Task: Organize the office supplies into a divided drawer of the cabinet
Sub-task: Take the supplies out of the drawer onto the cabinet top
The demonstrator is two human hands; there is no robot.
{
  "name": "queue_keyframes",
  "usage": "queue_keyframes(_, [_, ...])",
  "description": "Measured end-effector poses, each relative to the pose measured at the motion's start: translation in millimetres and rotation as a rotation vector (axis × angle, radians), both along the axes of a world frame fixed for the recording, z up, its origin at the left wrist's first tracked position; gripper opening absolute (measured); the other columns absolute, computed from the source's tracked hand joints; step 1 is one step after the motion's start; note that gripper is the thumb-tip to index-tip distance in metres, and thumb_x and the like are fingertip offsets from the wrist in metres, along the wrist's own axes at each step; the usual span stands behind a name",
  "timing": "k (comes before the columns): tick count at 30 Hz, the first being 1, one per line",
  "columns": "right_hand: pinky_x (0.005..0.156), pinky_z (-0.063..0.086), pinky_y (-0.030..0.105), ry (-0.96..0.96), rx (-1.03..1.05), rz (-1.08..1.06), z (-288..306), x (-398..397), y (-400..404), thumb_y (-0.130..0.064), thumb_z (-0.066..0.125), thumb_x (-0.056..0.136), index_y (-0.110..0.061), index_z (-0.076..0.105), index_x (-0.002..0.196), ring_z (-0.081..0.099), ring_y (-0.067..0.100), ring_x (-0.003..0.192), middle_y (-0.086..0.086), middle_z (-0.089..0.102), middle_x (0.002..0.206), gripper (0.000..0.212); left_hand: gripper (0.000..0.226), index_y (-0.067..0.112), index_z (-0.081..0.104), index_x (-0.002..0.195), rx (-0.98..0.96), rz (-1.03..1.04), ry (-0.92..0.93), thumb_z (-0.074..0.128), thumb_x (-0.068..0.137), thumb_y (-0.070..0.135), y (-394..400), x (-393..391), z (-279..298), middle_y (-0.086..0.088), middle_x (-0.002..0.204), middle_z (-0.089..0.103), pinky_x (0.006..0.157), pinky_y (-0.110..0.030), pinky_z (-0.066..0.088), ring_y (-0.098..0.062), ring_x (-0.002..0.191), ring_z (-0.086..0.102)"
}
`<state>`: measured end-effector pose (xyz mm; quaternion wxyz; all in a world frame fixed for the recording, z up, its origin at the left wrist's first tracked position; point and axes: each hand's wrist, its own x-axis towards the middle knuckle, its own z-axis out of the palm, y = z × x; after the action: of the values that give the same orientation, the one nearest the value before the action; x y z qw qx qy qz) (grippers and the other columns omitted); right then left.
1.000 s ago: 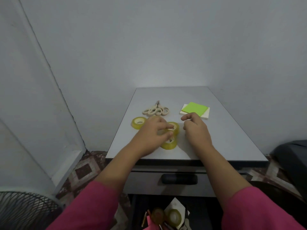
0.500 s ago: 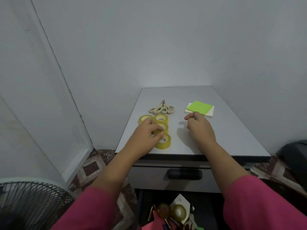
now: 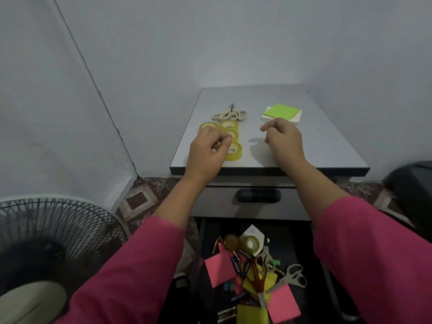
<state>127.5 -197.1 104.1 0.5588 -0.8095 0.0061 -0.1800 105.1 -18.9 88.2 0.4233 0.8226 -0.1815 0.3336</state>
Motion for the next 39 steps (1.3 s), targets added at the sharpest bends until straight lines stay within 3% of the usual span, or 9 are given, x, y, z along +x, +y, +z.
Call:
queue_keyframes(4, [0.061,0.037,0.025,-0.295,-0.233,-0.045,-33,-51,-1,-0.011,0.047,0.080,-0.017,0.063,0.083,0.047,0.008,0.066,-0.007,0.057,0.074,0.017,0.013,0.002,0.061,0.071,0.032,-0.032,-0.177,0.060,0.083,0.000,-17,-38,-21,-0.005,0.069,0.054,0.061,-0.019,0.037,-0.013,0.065,0.047])
queue_keyframes(7, [0.060,0.036,0.022,-0.344,-0.418,0.055,-77,-87,-12,-0.019,0.045,0.080,-0.012,0.063,0.081,0.046,0.005,0.068,-0.005,0.057,0.077,0.019,0.013,0.005,0.060,0.069,0.080,-0.100,-0.118,0.058,0.081,0.006,-21,-56,-53,0.000,0.067,0.051,0.058,-0.019,0.036,-0.011,0.061,0.046])
queue_keyframes(11, [0.063,0.047,0.035,-0.051,-0.579,0.092,-139,-116,-30,-0.021,0.049,0.087,-0.011,0.066,0.085,0.059,0.024,0.077,0.005,0.063,0.086,0.020,0.017,0.009,0.063,0.074,0.165,-0.129,0.223,0.053,0.084,0.018,-20,-74,-104,0.007,0.074,0.051,0.060,-0.021,0.041,-0.005,0.066,0.047])
queue_keyframes(15, [0.067,0.048,0.031,0.435,-0.619,0.094,-189,-135,-48,-0.021,0.054,0.091,-0.016,0.064,0.103,0.063,0.024,0.085,0.005,0.066,0.099,0.016,0.018,0.009,0.066,0.089,0.602,-0.203,0.735,0.051,0.092,0.017,-16,-72,-150,-0.002,0.087,0.063,0.070,-0.035,0.050,-0.019,0.079,0.059])
queue_keyframes(19, [0.084,0.053,0.032,0.954,-0.714,0.141,-239,-148,-59,-0.023,0.060,0.086,-0.011,0.065,0.111,0.063,0.028,0.103,0.012,0.064,0.117,0.029,0.020,0.000,0.064,0.101,0.951,-0.235,0.986,0.048,0.094,0.010,-19,-84,-194,-0.015,0.105,0.063,0.073,-0.033,0.044,-0.030,0.094,0.059])
queue_keyframes(21, [0.092,0.050,0.031,1.037,-0.727,0.137,-252,-156,-59,-0.018,0.055,0.088,-0.008,0.057,0.126,0.058,0.026,0.114,0.013,0.058,0.127,0.039,0.021,-0.001,0.061,0.107,1.048,-0.198,1.078,0.047,0.092,0.005,-22,-94,-216,-0.017,0.113,0.061,0.076,-0.035,0.046,-0.032,0.102,0.059])
queue_keyframes(23, [0.083,0.049,0.024,1.052,-0.714,0.158,-260,-160,-57,-0.020,0.056,0.088,-0.008,0.056,0.129,0.061,0.021,0.110,0.010,0.059,0.126,0.042,0.023,0.000,0.058,0.111,1.072,-0.188,1.133,0.049,0.091,0.004,-25,-99,-231,-0.017,0.115,0.061,0.073,-0.033,0.044,-0.031,0.103,0.059])
queue_keyframes(32, [0.091,0.051,0.028,1.024,-0.560,0.136,-271,-161,-46,-0.035,0.070,0.082,-0.023,0.068,0.113,0.059,0.023,0.111,0.007,0.061,0.123,0.034,0.021,0.001,0.061,0.105,1.122,-0.196,1.050,0.048,0.090,0.003,-38,-96,-234,-0.019,0.110,0.063,0.077,-0.037,0.047,-0.032,0.100,0.060])
queue_keyframes(39, [0.095,0.046,0.027,1.127,-0.577,0.028,-282,-157,-46,-0.034,0.071,0.082,-0.013,0.056,0.127,0.054,0.022,0.121,0.009,0.056,0.130,0.052,0.058,0.016,0.043,0.141,1.161,-0.422,0.684,0.045,0.088,-0.008,-59,-101,-228,-0.011,0.140,0.038,0.091,-0.041,0.045,-0.034,0.124,0.043])
